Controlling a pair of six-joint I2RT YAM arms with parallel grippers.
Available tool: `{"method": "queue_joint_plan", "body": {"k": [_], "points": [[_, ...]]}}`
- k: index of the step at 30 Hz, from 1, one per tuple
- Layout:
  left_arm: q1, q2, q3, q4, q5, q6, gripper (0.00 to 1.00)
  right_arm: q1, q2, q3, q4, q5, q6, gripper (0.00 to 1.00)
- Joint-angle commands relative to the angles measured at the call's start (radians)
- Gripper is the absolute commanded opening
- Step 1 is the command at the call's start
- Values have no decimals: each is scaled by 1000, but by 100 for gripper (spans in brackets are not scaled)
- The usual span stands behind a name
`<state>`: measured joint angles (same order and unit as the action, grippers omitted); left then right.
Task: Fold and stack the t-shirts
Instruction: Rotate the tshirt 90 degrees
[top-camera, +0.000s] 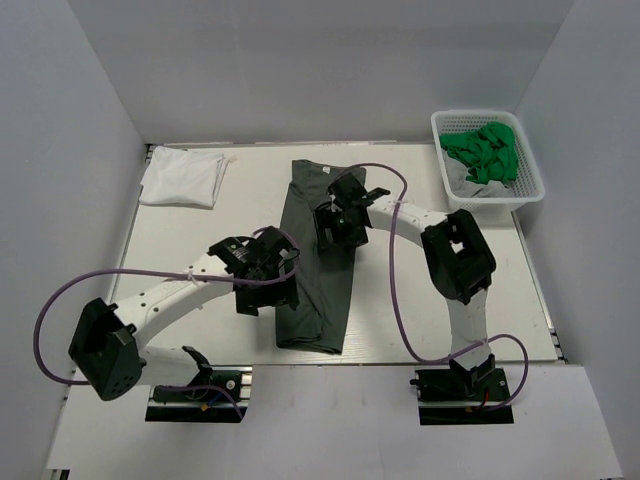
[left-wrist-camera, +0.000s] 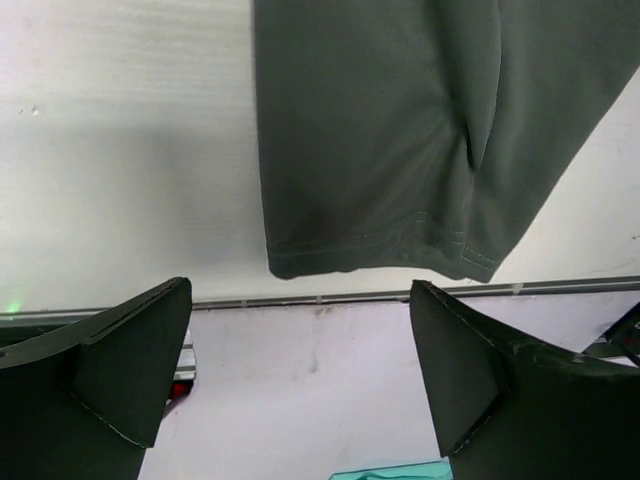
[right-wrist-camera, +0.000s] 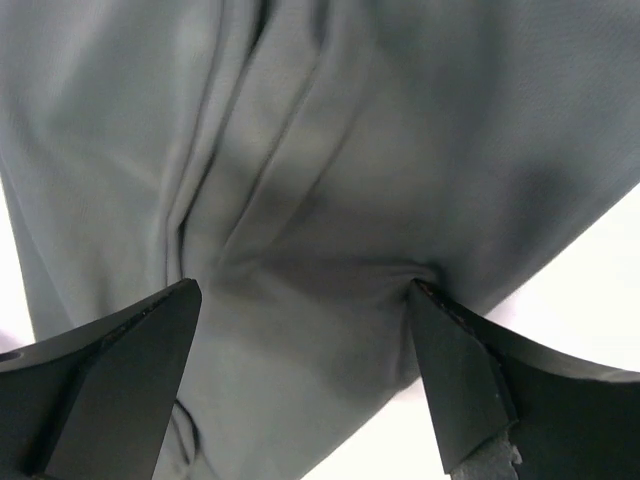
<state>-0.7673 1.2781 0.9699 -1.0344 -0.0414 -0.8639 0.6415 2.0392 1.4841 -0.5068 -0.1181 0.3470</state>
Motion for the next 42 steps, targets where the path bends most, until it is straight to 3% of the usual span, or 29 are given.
{"method": "queue_joint_plan", "body": {"k": [1, 5, 9, 14, 19, 23, 29, 32, 34, 35, 36, 38, 42], "points": [[5, 27, 15, 60, 21, 57, 100, -31, 88, 54, -7, 49, 33, 90], [5, 85, 47, 85, 48, 98, 100, -72, 153, 136, -67, 104, 5, 90], [5, 179, 93, 94, 89, 135, 100, -131, 263, 337, -136, 109, -45, 90], [5, 320, 171, 103, 140, 181, 100, -181, 276, 493, -188, -85, -187, 90], [-16, 397, 222, 134, 161, 203, 100, -177, 75, 311, -93, -135, -177, 90], [-27, 426, 268, 169, 170, 223, 100, -198, -162, 133, -82, 62, -45, 90], [-61, 509, 371, 209, 106, 213, 100, -252, -500, -253, -53, 112, 138, 90], [-70, 605, 458, 151, 48, 181, 100, -272, -649, -428, 0, 40, 168, 90], [-81, 670, 507, 88, 23, 172, 100, -272, -739, -519, 42, -70, 162, 90], [-81, 682, 507, 76, 5, 163, 100, -273, -760, -578, 145, -110, 159, 90], [-81, 682, 507, 76, 5, 163, 100, -270, -792, -632, 180, -238, 162, 90], [-81, 682, 477, 99, 14, 152, 100, -261, -794, -686, 311, -308, 194, 90], [-81, 682, 435, 140, 26, 122, 100, -250, -710, -702, 347, -339, 205, 90]]}}
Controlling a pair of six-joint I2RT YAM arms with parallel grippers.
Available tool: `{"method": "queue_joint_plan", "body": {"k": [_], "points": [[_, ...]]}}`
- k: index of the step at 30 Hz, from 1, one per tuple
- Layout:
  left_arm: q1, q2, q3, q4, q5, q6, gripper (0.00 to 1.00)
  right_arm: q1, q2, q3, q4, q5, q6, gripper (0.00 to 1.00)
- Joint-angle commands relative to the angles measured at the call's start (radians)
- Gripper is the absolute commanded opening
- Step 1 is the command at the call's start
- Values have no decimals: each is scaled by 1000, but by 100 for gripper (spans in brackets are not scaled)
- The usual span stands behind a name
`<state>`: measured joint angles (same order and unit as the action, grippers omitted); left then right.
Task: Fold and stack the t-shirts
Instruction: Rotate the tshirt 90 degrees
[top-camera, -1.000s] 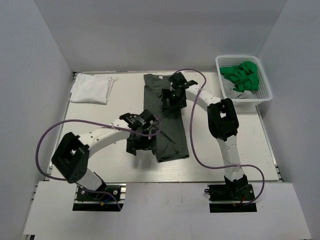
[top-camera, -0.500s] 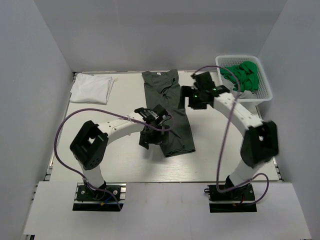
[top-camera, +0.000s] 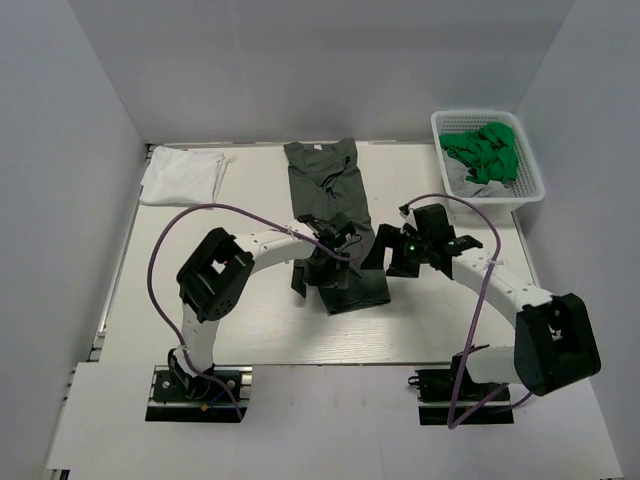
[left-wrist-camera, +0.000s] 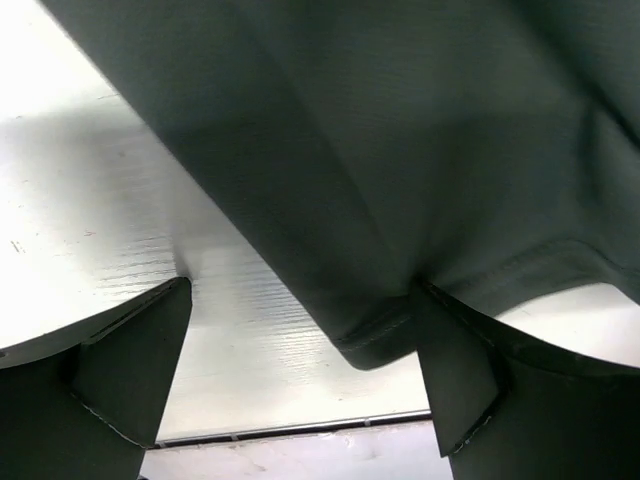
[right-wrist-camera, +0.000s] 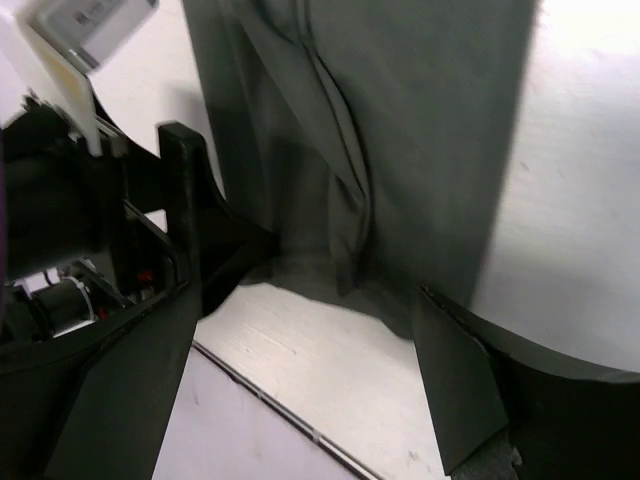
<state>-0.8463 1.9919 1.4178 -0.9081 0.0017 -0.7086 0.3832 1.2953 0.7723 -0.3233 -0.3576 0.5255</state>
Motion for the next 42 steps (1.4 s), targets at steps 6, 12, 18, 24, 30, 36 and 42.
{"method": "queue_joint_plan", "body": {"k": [6, 12, 18, 24, 30, 36, 42], "points": [[-2, -8, -13, 3, -17, -61, 100, 26, 122, -14, 184, -73, 19, 90], [-2, -42, -88, 3, -5, -71, 100, 51, 231, -67, 242, -93, 45, 90], [-2, -74, -189, -43, -31, -89, 100, 45, 285, -87, 210, -34, 65, 90], [-2, -125, -260, -113, -92, -100, 100, 48, 280, -76, 155, -10, 44, 90], [7, -191, -315, -149, -101, -100, 100, 48, 289, -67, 104, 17, 22, 90], [16, -249, -359, -207, -137, -121, 100, 48, 283, -62, 72, 23, -4, 90], [16, -272, -338, -247, -164, -132, 100, 59, 260, -62, 52, 11, -36, 90]]}}
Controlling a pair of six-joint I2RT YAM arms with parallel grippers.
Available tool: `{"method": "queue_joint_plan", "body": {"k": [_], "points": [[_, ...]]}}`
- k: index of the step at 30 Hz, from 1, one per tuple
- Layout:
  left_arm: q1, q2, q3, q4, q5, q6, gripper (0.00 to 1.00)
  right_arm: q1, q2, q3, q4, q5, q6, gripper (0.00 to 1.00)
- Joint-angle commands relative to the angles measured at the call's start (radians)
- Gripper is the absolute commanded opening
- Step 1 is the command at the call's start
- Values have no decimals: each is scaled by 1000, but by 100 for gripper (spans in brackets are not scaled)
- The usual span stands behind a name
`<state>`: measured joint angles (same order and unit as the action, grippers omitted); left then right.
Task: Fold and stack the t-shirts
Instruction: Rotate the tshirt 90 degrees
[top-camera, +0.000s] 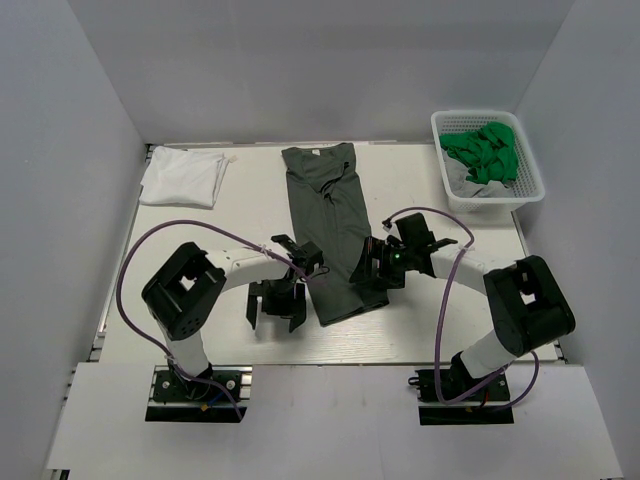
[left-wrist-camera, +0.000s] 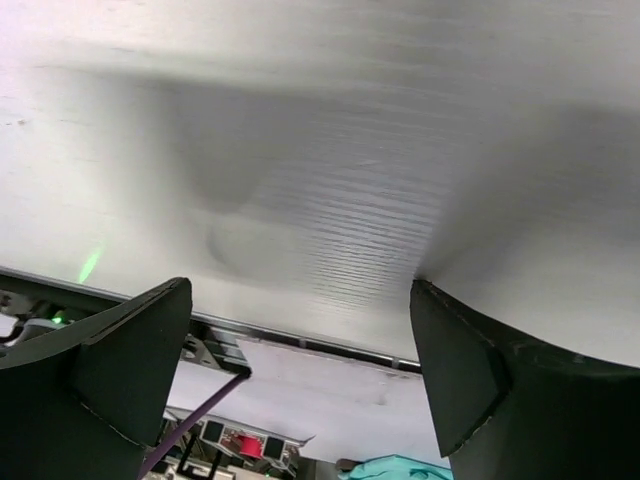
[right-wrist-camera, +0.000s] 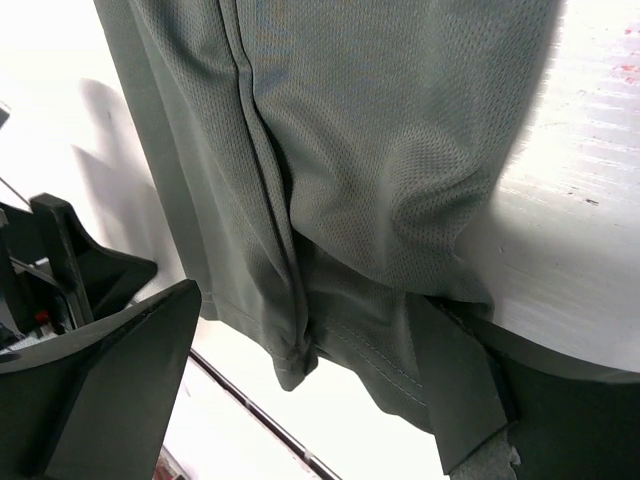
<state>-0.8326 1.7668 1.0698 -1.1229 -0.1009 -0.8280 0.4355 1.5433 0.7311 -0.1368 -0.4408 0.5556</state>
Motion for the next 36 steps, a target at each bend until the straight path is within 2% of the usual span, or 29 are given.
{"method": "queue_joint_plan", "body": {"k": [1, 5, 7, 12, 18, 24, 31, 36], "points": [[3, -47, 24, -32, -50, -13, 100, 14, 3, -21, -132, 93, -66, 90], [3, -47, 128, 72, 39, 0, 100, 31, -22, -15, -129, 74, -74, 90], [3, -47, 185, 146, 59, 0, 100, 31, -19, -10, -129, 70, -72, 90], [3, 38, 286, 204, 70, 19, 100, 34, -20, -13, -127, 70, -65, 90], [3, 144, 286, 215, 60, 20, 100, 34, -29, -9, -127, 68, -54, 90], [3, 175, 236, 177, 17, 10, 100, 32, -35, -18, -126, 70, -48, 90], [3, 65, 87, 130, 3, -2, 100, 26, -29, -19, -135, 91, -36, 90], [3, 8, 64, 86, -22, -2, 100, 31, -22, -19, -141, 102, -34, 90]]}}
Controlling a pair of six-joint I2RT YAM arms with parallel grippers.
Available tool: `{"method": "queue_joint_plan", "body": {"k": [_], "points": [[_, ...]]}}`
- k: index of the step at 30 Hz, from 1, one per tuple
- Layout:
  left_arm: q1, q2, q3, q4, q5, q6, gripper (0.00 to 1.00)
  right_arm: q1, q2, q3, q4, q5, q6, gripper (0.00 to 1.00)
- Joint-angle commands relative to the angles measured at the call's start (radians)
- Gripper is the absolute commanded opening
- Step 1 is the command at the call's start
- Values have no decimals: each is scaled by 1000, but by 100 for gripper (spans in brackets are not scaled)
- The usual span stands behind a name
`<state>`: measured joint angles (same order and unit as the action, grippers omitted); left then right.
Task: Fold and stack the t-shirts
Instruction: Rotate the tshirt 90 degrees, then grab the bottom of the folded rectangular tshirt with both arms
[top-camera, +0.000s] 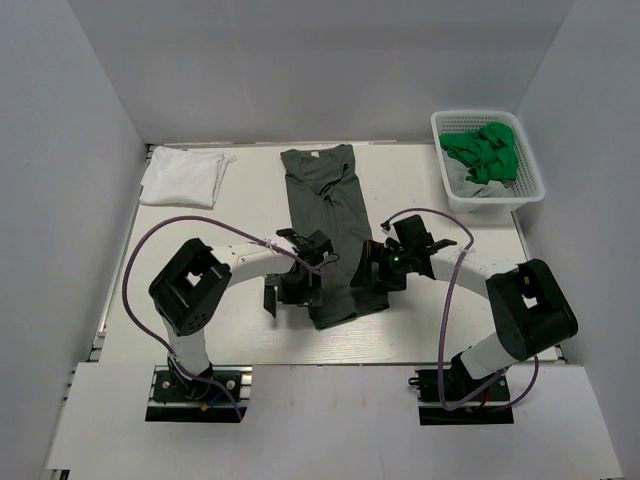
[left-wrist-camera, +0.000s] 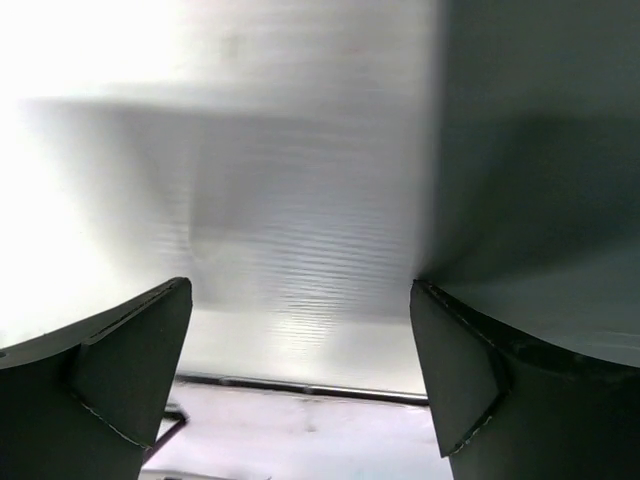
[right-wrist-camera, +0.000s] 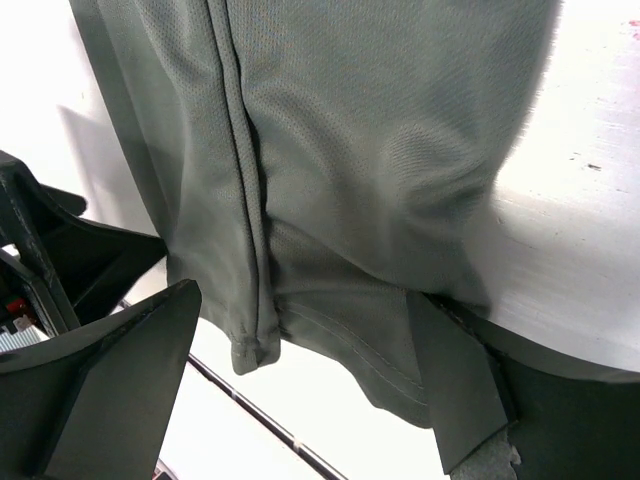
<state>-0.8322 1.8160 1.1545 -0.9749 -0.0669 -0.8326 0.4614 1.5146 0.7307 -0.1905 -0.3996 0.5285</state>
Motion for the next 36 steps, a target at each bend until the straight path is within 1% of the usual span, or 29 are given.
{"method": "queue_joint_plan", "body": {"k": [1, 7, 11, 12, 13, 14, 15, 16, 20, 22, 23, 24, 25, 26, 28, 31, 32, 34, 36], "points": [[2, -41, -21, -62, -65, 3, 100, 6, 9, -17, -90, 61, -5, 90], [2, -76, -56, -71, -56, 12, 100, 10, 1, -8, -102, 65, -18, 90], [2, -127, -20, -93, -65, 21, 100, 17, -13, -4, -107, 53, -35, 90], [2, -142, -10, -68, -51, 30, 100, 16, -27, -5, -107, 48, -39, 90], [-13, -158, -10, -49, -30, 39, 100, 25, -43, 10, -109, 45, -48, 90], [-13, -188, 2, -21, -8, 82, 100, 28, -53, 16, -115, 36, -51, 90], [-22, -201, 2, 37, 19, 98, 100, 31, -86, 24, -118, 30, -53, 90], [-22, -213, 2, 73, 94, 116, 100, 36, -99, 57, -128, 22, -65, 90], [-22, -222, -26, 168, 211, 168, 100, 43, -191, 107, -168, 33, -59, 90], [-22, -212, -26, 179, 237, 168, 100, 37, -238, 124, -202, 99, -30, 90], [-22, -196, -26, 179, 237, 177, 100, 30, -246, 131, -280, 125, -6, 90], [-22, -187, -26, 188, 237, 178, 100, 31, -249, 142, -309, 195, 2, 90], [-22, -178, -26, 188, 237, 178, 100, 29, -249, 142, -332, 211, 31, 90], [-22, -160, -26, 188, 248, 178, 100, 28, -248, 136, -392, 225, 44, 90], [-31, -146, -36, 209, 259, 178, 100, 23, -248, 125, -427, 257, 63, 90], [-31, -120, -61, 267, 292, 178, 94, 22, -232, 69, -428, 248, 77, 90], [-31, -110, -61, 268, 303, 187, 90, 22, -229, 64, -423, 248, 83, 90], [-31, -75, -50, 268, 303, 187, 85, 23, -202, 58, -420, 234, 82, 90], [-31, -60, -50, 255, 303, 187, 75, 23, -179, 42, -400, 223, 76, 90]]}}
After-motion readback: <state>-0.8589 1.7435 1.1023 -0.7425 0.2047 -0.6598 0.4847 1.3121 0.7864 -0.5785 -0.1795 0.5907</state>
